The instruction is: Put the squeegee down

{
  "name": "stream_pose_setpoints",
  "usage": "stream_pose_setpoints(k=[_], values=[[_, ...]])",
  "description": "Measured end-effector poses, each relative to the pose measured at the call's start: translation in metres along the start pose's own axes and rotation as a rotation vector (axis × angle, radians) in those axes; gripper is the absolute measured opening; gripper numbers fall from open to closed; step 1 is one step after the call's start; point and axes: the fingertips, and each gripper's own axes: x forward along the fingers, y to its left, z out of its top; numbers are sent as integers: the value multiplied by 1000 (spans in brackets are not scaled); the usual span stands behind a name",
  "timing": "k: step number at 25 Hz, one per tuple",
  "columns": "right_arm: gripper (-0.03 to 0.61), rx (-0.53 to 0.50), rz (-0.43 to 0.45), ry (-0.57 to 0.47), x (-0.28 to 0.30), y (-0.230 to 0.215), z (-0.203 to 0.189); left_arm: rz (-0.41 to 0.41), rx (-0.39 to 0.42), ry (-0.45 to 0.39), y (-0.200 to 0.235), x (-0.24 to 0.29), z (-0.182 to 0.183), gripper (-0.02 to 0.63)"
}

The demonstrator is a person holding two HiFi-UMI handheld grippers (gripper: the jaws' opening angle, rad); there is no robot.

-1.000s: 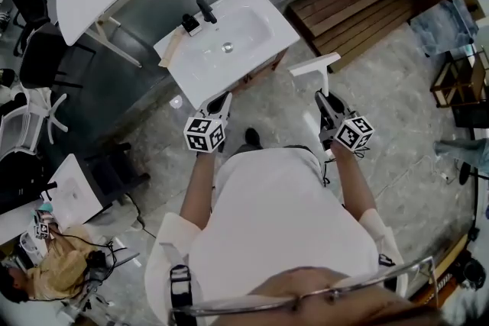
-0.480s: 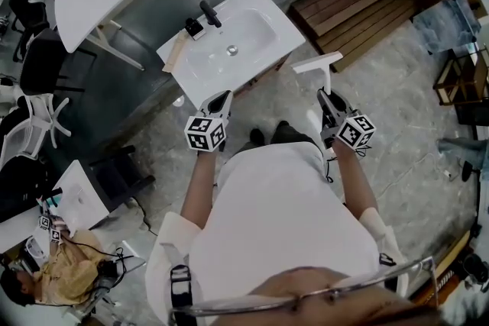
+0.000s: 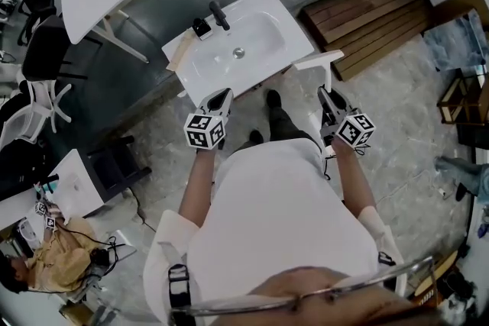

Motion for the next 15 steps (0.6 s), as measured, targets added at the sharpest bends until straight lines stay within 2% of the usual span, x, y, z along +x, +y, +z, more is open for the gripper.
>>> stream_pose_setpoints(k=[15], values=[[97,-23,152,100,105,-56,66,137,-58,-21,15,60,46,5]])
